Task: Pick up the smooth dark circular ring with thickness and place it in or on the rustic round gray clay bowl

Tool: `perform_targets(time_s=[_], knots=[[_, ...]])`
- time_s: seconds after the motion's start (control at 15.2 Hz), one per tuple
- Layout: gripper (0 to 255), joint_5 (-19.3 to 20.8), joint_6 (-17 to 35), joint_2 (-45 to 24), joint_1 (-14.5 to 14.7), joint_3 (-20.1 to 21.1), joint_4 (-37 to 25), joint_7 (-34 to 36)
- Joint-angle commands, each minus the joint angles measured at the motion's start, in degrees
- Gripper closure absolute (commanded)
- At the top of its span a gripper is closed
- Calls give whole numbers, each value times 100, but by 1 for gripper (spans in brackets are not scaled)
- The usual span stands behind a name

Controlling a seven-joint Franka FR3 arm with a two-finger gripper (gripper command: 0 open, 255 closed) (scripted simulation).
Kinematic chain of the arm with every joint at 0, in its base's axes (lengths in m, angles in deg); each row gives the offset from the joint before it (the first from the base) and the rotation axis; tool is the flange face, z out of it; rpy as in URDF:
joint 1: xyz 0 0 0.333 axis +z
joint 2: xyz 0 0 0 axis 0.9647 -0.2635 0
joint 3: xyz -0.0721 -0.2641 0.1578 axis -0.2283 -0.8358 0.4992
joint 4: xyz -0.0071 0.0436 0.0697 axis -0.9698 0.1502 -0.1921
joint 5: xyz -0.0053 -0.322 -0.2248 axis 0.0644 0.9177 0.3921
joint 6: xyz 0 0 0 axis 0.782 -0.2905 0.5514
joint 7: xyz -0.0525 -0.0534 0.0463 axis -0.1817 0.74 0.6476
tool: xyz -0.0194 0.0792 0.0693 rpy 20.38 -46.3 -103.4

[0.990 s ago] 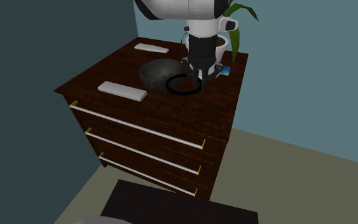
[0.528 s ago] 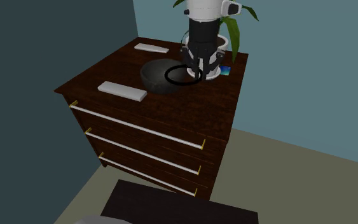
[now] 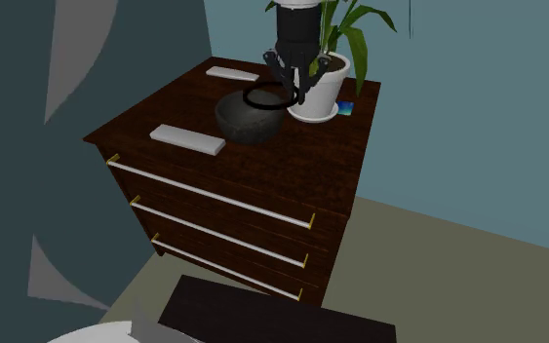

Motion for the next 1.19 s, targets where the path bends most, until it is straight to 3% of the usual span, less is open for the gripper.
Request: perform_targets(time_s=[0.0, 0.4, 1.12], knots=[[255, 29, -63, -315, 66, 110, -370, 194], [255, 261, -409, -1566, 372, 444, -1926, 872], [255, 285, 421, -1624, 372, 430, -1151, 907]])
